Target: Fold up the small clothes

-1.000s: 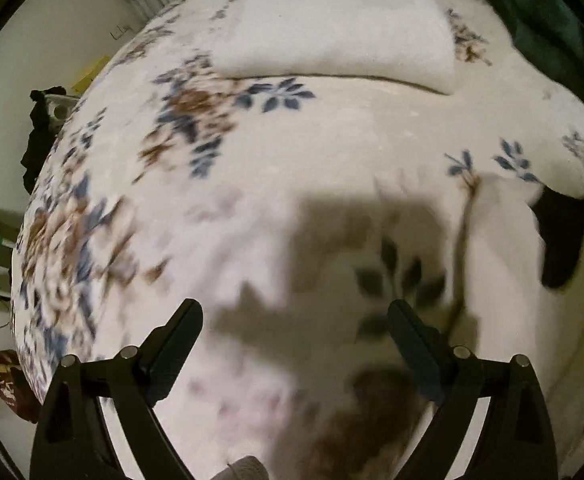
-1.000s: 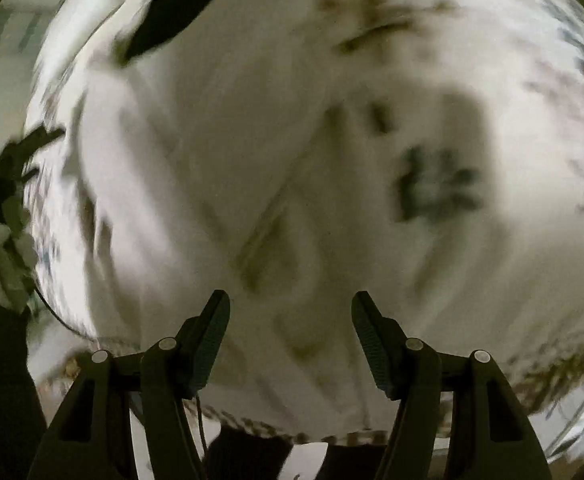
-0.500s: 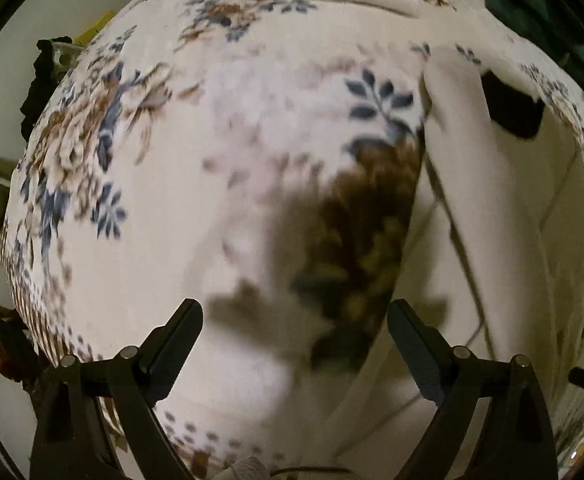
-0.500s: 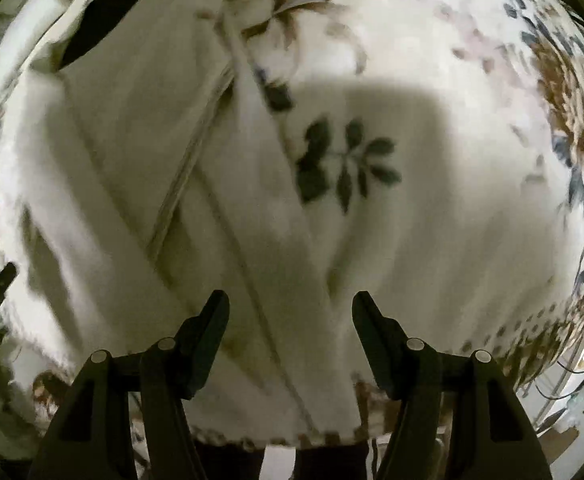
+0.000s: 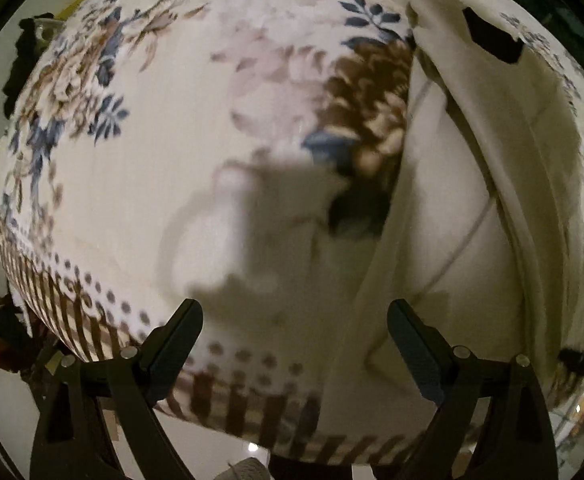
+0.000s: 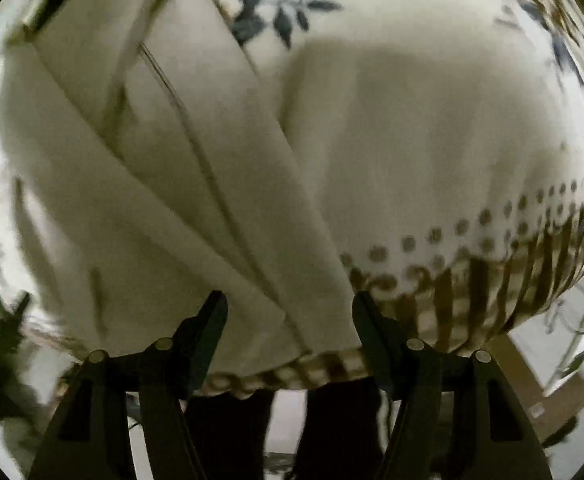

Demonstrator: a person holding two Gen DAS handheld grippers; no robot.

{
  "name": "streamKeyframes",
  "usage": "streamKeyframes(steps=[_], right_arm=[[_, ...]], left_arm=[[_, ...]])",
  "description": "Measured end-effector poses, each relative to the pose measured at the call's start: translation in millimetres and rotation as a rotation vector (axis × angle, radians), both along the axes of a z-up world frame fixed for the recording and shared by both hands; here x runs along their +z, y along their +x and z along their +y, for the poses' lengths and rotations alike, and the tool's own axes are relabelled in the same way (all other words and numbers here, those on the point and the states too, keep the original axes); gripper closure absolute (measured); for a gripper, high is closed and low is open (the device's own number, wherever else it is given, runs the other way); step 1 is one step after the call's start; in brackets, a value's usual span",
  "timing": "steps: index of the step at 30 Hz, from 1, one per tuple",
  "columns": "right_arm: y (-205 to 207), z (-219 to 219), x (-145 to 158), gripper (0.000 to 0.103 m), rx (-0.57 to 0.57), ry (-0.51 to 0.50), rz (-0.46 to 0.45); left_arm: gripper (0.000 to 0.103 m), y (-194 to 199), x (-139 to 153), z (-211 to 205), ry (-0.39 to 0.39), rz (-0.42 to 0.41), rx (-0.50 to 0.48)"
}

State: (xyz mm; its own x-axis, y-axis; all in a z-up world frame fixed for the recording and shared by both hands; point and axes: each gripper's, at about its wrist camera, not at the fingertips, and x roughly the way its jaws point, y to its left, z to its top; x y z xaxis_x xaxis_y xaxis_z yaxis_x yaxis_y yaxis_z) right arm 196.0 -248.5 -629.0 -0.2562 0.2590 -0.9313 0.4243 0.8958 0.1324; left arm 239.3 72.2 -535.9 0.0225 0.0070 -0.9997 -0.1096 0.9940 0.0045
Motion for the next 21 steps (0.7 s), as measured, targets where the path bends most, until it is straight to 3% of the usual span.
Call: streamKeyframes(steps=[2, 7, 9, 10, 11, 12, 13, 14, 17, 21], right_arm=[[-14.8, -23.3, 12.9, 0.035, -0.034, 0.024, -0.014], [-29.8, -81.5, 4.1, 0.035, -0.143, 0.149, 0.013], [-25.9, -85.1, -3.2, 0.035, -0.161, 0.203, 0.018], [-27.1, -87.0, -6.3, 0.035, -0.164, 0.226, 0.02], [-30.7, -86.1, -12.4, 0.043, -0.175, 0.245, 0.02], [-30.0, -85.7, -20.0, 0.063, -0.191, 0.259, 0.008], [-28.6, -89.5, -16.4, 0.075, -0.205, 0.274, -0.005], [-28.3, -88.2, -12.1, 0.094, -0.214, 0.28, -0.018], [-28.7, -90.6, 5.3, 0.097, -0.241, 0.296, -0.056], [-26.5, -99.6, 41.2, 0.097, -0.325, 0.374, -0.112]], left_arm=[[0.009, -12.3, -2.6, 4.9, -0.098, 0.019, -0.003], [0.009, -38.4, -25.4, 9.9, -0.27, 0.09, -0.002], [0.017, -43.8, -45.8, 5.0, -0.312, 0.146, -0.025], [0.037, -43.9, -51.1, 4.1, -0.326, 0.156, -0.032], [0.066, -44.8, -56.4, 1.2, -0.336, 0.166, -0.041], [0.078, -44.9, -59.7, -1.8, -0.347, 0.171, -0.05], [0.098, -43.6, -58.8, -5.2, -0.358, 0.168, -0.055], [0.099, -43.2, -54.9, -7.4, -0.372, 0.161, -0.052], [0.1, -36.6, -36.7, -9.1, -0.386, 0.137, -0.049], [0.1, -16.8, -1.3, 9.3, -0.456, 0.107, 0.041]])
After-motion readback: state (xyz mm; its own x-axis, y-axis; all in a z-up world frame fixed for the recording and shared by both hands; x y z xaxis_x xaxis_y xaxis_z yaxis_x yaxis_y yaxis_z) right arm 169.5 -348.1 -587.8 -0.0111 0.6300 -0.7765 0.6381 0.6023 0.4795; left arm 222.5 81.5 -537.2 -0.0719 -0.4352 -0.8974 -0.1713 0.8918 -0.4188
